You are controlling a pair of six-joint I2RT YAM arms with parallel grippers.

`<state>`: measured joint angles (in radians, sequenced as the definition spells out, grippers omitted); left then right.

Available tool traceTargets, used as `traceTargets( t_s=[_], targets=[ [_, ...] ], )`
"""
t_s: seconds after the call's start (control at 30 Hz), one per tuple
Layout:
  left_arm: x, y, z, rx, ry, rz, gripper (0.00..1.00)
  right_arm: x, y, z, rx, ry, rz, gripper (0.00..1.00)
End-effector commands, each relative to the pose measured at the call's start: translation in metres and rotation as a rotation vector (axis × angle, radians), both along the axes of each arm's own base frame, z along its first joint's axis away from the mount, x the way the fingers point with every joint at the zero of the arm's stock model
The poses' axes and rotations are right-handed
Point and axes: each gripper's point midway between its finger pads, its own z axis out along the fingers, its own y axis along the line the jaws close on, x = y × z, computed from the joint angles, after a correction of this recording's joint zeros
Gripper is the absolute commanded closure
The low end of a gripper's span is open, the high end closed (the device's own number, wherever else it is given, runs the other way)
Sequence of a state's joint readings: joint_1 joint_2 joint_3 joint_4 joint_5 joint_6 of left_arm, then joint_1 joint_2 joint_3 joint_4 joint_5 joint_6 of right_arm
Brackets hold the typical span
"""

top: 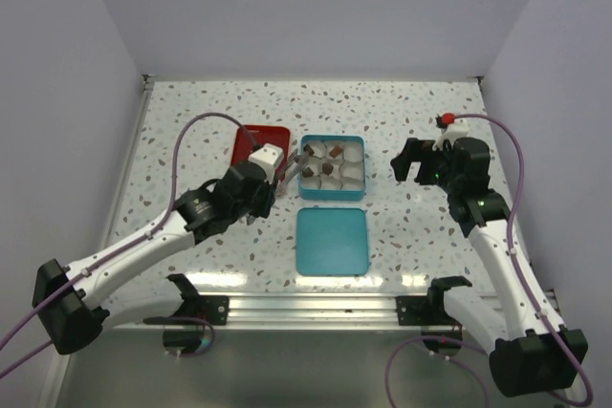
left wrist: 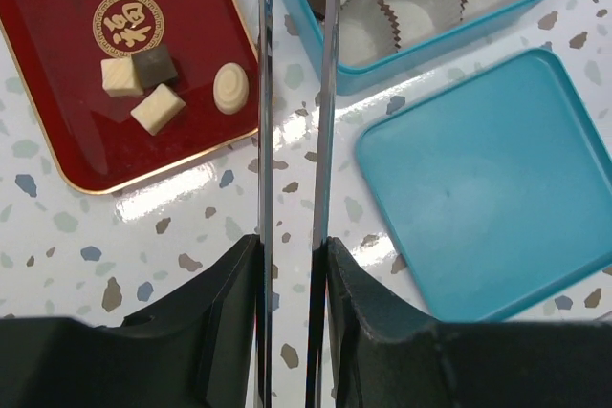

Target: Pack the chocolate

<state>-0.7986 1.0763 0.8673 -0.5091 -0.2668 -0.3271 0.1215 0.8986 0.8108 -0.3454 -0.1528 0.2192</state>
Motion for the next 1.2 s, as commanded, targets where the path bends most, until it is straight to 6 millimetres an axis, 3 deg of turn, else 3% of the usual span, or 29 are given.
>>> traceTargets(
  t_s=[0.0,0.3,0.77,1.17],
  targets=[
    [-0.012,-0.002,0.016,-0.052,-0.017,-0.013,0.74,0.003,0.001,0.008,0.001,-0.026,0.008,0.01],
    [-0.031,-0.01,-0.002,-0.043,0.036,-0.053,0.74,0.001,0.001,0.01,0.004,-0.029,0.01,0.01],
    [-0.035,-0.03,-0.011,-0.061,0.05,-0.084,0.74,0.0,0.002,0.01,0.006,-0.03,0.013,0.01],
    [-0.036,-0.026,-0.01,-0.029,0.047,-0.058,0.7,0.001,0.002,0.007,0.007,-0.025,0.016,0.01]
  ],
)
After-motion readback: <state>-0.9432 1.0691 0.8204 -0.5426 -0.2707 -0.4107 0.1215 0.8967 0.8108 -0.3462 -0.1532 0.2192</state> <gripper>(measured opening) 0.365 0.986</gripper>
